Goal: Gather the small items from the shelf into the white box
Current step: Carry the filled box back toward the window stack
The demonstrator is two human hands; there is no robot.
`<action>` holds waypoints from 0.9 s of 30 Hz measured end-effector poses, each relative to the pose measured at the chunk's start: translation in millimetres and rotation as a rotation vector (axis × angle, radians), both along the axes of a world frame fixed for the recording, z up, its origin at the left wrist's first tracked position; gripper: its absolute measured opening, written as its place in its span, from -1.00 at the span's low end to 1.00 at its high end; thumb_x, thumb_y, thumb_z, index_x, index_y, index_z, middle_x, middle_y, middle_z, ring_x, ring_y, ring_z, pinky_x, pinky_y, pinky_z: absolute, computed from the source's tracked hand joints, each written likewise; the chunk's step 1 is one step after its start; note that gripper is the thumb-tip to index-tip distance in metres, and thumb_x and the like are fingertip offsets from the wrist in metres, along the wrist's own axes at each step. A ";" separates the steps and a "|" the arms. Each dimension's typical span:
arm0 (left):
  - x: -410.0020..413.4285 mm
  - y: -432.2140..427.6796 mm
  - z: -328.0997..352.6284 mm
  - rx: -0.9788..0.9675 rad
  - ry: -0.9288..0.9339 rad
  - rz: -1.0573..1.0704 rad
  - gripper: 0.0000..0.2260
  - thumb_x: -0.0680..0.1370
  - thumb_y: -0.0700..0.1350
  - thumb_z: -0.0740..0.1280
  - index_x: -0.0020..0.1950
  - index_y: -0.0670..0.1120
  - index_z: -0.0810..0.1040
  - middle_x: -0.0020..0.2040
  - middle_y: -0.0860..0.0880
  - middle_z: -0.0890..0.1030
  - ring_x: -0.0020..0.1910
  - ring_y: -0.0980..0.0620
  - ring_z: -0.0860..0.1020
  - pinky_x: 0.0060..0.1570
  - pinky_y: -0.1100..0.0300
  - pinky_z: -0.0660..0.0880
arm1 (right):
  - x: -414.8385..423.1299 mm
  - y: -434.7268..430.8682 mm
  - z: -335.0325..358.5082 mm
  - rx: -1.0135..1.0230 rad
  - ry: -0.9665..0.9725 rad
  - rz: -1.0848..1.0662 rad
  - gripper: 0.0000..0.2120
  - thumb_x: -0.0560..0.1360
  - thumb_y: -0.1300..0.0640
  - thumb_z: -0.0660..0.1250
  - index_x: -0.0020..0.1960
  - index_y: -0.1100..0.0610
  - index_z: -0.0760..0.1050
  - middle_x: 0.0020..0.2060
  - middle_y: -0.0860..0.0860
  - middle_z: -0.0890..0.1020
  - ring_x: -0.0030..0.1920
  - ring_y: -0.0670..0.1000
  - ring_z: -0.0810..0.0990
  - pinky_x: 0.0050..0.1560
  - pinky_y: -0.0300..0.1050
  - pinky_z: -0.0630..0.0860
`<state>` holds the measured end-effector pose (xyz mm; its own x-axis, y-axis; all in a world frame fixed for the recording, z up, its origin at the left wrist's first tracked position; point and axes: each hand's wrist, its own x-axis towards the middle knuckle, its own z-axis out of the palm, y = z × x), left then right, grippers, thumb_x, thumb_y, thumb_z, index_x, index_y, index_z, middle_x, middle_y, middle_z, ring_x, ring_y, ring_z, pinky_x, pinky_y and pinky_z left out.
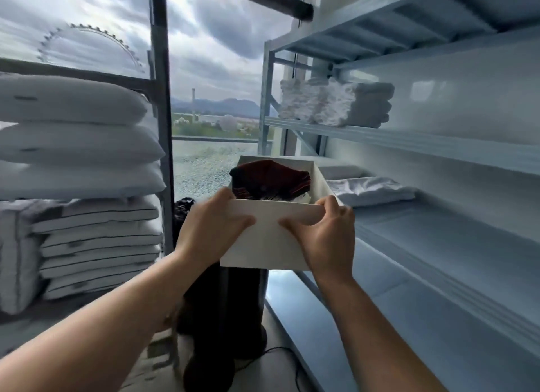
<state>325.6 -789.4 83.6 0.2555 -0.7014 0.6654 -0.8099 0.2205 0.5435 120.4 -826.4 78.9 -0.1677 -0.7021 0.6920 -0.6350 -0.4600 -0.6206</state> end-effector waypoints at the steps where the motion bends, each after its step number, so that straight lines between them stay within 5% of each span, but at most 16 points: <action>1: 18.2 6.3 5.7 -0.004 -0.001 0.026 -0.62 0.31 0.22 0.49 -0.19 0.11 0.33 -0.32 0.13 0.51 -0.33 0.13 0.47 -0.40 0.20 0.33 | 18.9 0.5 4.6 0.000 -0.006 0.034 -0.35 0.14 -0.25 0.63 0.05 0.06 0.47 0.00 0.08 0.51 -0.12 -0.05 0.38 -0.15 -0.29 0.27; 6: 96.7 33.3 31.5 -0.044 -0.006 0.170 -0.64 0.27 0.24 0.48 -0.20 0.15 0.35 -0.35 0.16 0.50 -0.36 0.24 0.46 -0.44 0.24 0.32 | 104.7 1.2 28.0 -0.034 -0.029 0.157 -0.30 0.11 -0.26 0.64 0.08 0.07 0.50 0.00 0.10 0.53 -0.06 0.04 0.47 -0.07 -0.18 0.39; 15: 199.3 53.9 99.1 -0.164 -0.103 0.450 -0.62 0.29 0.31 0.43 -0.10 0.20 0.33 -0.30 0.23 0.47 -0.31 0.33 0.38 -0.39 0.39 0.20 | 229.3 -19.3 96.9 -0.133 -0.092 0.365 -0.33 0.11 -0.32 0.59 0.06 -0.03 0.45 -0.02 0.01 0.48 -0.14 -0.06 0.38 -0.13 -0.24 0.28; 21: 236.3 46.1 162.0 -0.257 -0.161 0.545 -0.61 0.29 0.28 0.43 -0.03 0.17 0.37 -0.16 0.18 0.53 -0.14 0.01 0.51 -0.21 0.11 0.45 | 283.6 -52.2 163.9 -0.234 -0.126 0.496 -0.30 0.10 -0.34 0.57 0.08 -0.02 0.45 -0.06 -0.04 0.45 -0.10 -0.07 0.36 -0.30 -0.36 0.17; 24: 250.4 33.8 195.3 -0.301 -0.158 0.595 -0.60 0.28 0.28 0.42 -0.02 0.19 0.37 -0.12 0.16 0.52 -0.12 0.00 0.52 -0.25 0.14 0.42 | 304.7 -69.8 197.6 -0.255 -0.157 0.569 -0.33 0.11 -0.35 0.56 0.05 -0.06 0.42 -0.04 -0.05 0.50 -0.10 -0.08 0.37 -0.30 -0.46 0.10; 27: 267.1 18.1 223.4 -0.342 -0.158 0.627 -0.59 0.28 0.27 0.42 0.00 0.19 0.37 -0.09 0.13 0.53 -0.08 0.00 0.52 -0.20 0.13 0.39 | 327.4 -90.1 228.7 -0.282 -0.173 0.623 -0.31 0.12 -0.35 0.55 0.10 -0.03 0.46 0.03 -0.02 0.57 -0.07 -0.07 0.39 -0.26 -0.35 0.20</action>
<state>592.7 -771.3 307.1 0.4241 -0.2011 0.8830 -0.9025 -0.1743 0.3938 447.8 -916.4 307.6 0.0836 -0.5006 0.8616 -0.1042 -0.8643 -0.4921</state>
